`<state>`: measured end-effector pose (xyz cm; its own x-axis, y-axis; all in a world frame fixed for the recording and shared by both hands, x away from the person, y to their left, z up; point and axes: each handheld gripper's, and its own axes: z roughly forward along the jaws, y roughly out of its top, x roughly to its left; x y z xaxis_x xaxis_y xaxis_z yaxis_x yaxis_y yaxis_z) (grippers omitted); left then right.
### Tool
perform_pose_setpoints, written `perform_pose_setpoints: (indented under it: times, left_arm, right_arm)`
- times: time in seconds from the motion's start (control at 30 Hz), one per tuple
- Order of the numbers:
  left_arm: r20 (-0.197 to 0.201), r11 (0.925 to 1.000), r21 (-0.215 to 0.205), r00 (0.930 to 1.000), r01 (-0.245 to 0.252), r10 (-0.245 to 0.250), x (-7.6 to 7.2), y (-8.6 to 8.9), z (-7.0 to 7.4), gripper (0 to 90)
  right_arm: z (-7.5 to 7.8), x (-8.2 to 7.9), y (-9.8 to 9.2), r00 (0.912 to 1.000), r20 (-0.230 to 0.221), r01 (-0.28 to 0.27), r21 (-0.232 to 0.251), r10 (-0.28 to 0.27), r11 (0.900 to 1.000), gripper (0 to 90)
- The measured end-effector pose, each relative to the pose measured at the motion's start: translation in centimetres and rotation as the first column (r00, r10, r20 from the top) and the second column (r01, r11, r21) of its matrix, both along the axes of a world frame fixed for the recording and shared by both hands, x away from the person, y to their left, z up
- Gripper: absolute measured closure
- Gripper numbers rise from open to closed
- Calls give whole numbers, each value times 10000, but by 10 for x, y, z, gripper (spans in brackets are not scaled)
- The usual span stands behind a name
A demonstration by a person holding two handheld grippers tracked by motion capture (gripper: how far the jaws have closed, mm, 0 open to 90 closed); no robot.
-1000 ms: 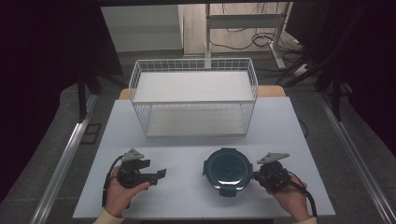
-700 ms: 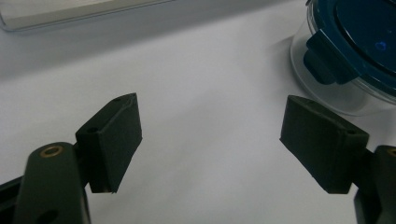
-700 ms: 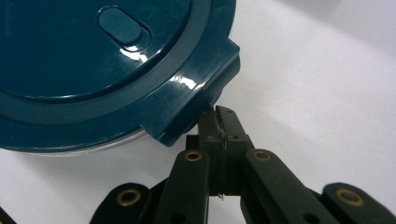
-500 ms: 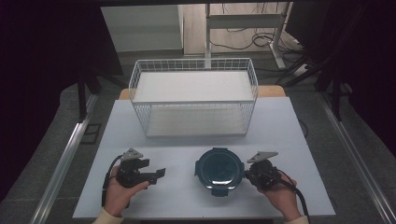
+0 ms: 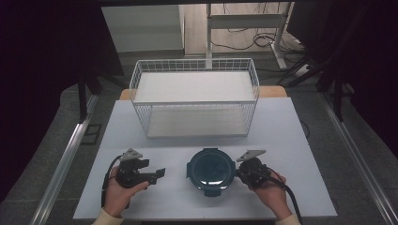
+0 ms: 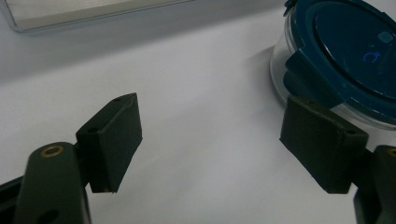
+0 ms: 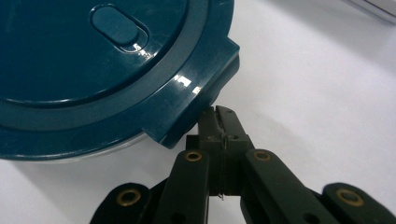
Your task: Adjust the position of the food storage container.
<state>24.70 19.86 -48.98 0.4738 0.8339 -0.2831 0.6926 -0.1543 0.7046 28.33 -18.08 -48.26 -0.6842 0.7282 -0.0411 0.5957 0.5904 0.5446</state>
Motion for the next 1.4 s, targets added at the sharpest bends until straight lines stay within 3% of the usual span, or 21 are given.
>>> perform_pose_setpoints:
  times: [0.53, 0.8, 1.0, 1.13, 1.17, 1.23, 1.27, 1.3, 1.33, 1.37, 1.4]
  left_arm:
    - [23, 10000, 45, 10000, -40, 40, 1, 1, 1, 204]
    - [62, 10000, 42, 10000, -33, 32, 0, 1, 1, 204]
    - [109, 10000, 13, 9999, -44, 44, -1, 3, 2, 204]
    - [158, 10000, -69, 9999, -6, 7, -1, 2, 5, 204]
    - [179, 9998, -190, 9998, 23, -20, -2, 1, 6, 204]
    - [196, 9997, -251, 9998, 35, -30, -2, 1, 8, 203]
    - [196, 9997, -251, 9998, 35, -30, -2, 1, 8, 203]
    - [181, 9995, -314, 9998, -26, 31, -2, 2, 8, 201]
    - [155, 9993, -377, 9999, -19, 25, -2, 2, 9, 201]
    - [145, 9989, -464, 9999, -46, 53, -2, 3, 10, 200]
    - [145, 9989, -464, 9999, -46, 53, -2, 3, 10, 199]
  right_arm:
    - [-2, 9, 29, 9983, -93, -581, 58, 582, 9983, 899]
    - [-3, 11, 23, 9974, -64, -708, 456, 712, 9964, 899]
    - [5, 10, 12, 9986, 310, -444, 669, 424, 9968, 898]
    - [13, 10, -4, 9971, 756, -54, 1163, -34, 9932, 892]
    - [15, 9, -12, 9962, 861, 9, 1738, -161, 9848, 775]
    - [16, 7, -17, 9940, 1023, 156, 2178, -387, 9759, 565]
    - [16, 7, -17, 9940, 1023, 156, 2178, -387, 9759, 565]
    - [17, 7, -24, 9934, 1003, 268, 2664, -554, 9635, 440]
    - [17, 6, -26, 9948, 873, 254, 2874, -526, 9575, 401]
    - [18, 6, -29, 9957, 780, 237, 3075, -500, 9512, 369]
    - [18, 6, -29, 9957, 780, 237, 3075, -500, 9512, 369]
